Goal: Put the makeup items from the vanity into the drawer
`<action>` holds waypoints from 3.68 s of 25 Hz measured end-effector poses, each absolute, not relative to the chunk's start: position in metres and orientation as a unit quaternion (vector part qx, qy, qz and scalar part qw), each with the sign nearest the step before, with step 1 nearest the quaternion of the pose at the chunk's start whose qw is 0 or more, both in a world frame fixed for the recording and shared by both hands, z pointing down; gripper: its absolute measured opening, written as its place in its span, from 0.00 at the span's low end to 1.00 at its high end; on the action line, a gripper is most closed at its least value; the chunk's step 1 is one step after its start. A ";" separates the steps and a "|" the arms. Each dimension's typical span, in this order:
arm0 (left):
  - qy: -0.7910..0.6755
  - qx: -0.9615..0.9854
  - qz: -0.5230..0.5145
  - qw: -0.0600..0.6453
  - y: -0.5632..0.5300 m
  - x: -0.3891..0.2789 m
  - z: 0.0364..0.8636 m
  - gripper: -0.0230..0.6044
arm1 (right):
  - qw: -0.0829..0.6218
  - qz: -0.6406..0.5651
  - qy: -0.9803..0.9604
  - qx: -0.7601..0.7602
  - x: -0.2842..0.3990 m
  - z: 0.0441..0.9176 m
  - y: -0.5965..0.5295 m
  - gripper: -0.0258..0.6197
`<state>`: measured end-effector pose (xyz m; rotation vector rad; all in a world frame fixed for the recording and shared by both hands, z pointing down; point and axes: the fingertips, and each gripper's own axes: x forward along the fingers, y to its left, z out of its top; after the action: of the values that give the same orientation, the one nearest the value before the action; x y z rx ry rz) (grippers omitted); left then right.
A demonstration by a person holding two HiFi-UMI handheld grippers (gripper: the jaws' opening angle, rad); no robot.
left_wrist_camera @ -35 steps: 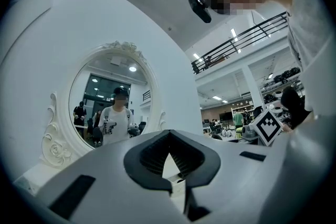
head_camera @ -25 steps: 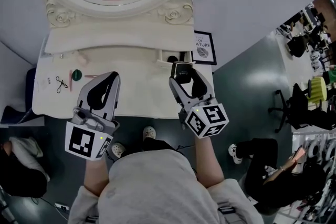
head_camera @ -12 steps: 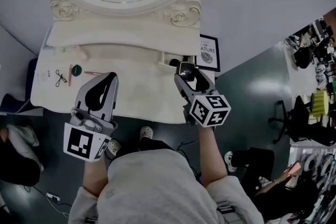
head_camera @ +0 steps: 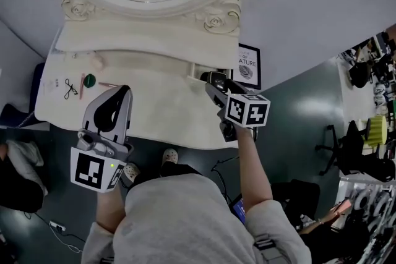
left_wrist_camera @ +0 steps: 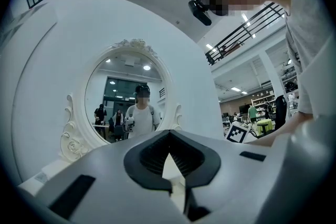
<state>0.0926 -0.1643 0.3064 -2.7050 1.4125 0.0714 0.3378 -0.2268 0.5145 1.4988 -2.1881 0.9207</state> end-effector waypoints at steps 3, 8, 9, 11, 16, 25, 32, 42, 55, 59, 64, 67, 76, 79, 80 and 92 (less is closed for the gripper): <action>0.469 -0.882 0.023 0.045 -0.166 0.089 0.306 0.06 | 0.196 0.346 -0.757 0.518 0.341 0.525 -0.234 0.53; 0.481 -0.875 0.022 0.046 -0.168 0.082 0.306 0.06 | 0.241 0.386 -0.741 0.493 0.341 0.538 -0.242 0.53; 0.483 -0.874 0.022 0.046 -0.169 0.081 0.306 0.06 | 0.249 0.392 -0.739 0.488 0.341 0.540 -0.244 0.53; 0.486 -0.872 0.021 0.046 -0.170 0.080 0.306 0.06 | 0.266 0.399 -0.735 0.479 0.341 0.545 -0.247 0.53; 0.495 -0.867 0.018 0.045 -0.172 0.075 0.307 0.06 | 0.298 0.421 -0.717 0.469 0.343 0.556 -0.257 0.53; 0.508 -0.860 0.012 0.045 -0.177 0.067 0.309 0.06 | 0.315 0.435 -0.698 0.474 0.347 0.569 -0.275 0.53; 0.519 -0.854 0.008 0.043 -0.181 0.060 0.312 0.06 | 0.314 0.407 -0.706 0.487 0.340 0.581 -0.280 0.53; 0.520 -0.853 0.008 0.042 -0.184 0.057 0.315 0.06 | 0.316 0.369 -0.716 0.501 0.339 0.581 -0.281 0.53; 0.514 -0.857 0.013 0.048 -0.172 0.034 0.307 0.06 | 0.253 0.314 -0.736 0.544 0.331 0.544 -0.264 0.53; 0.506 -0.861 0.016 0.052 -0.167 0.025 0.301 0.06 | 0.214 0.298 -0.742 0.561 0.323 0.524 -0.249 0.17; 0.490 -0.869 0.024 0.057 -0.162 0.019 0.294 0.06 | 0.191 0.273 -0.759 0.560 0.305 0.503 -0.232 0.08; 0.480 -0.875 0.026 0.058 -0.157 0.018 0.292 0.06 | 0.178 0.256 -0.768 0.560 0.295 0.490 -0.222 0.08; 0.453 -0.889 0.037 0.061 -0.146 0.013 0.285 0.06 | 0.139 0.208 -0.791 0.558 0.262 0.449 -0.192 0.08; 0.444 -0.893 0.039 0.061 -0.141 0.012 0.283 0.06 | 0.129 0.194 -0.794 0.561 0.254 0.440 -0.180 0.08; 0.441 -0.895 0.040 0.061 -0.140 0.012 0.282 0.06 | 0.127 0.189 -0.796 0.561 0.252 0.437 -0.175 0.08; 0.404 -0.911 0.051 0.064 -0.120 0.013 0.276 0.06 | 0.089 0.141 -0.806 0.568 0.229 0.404 -0.130 0.08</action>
<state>0.0134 -0.1203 0.2755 -2.7515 1.2206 0.1537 0.2289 -0.1299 0.4038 1.6888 -2.3986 0.4200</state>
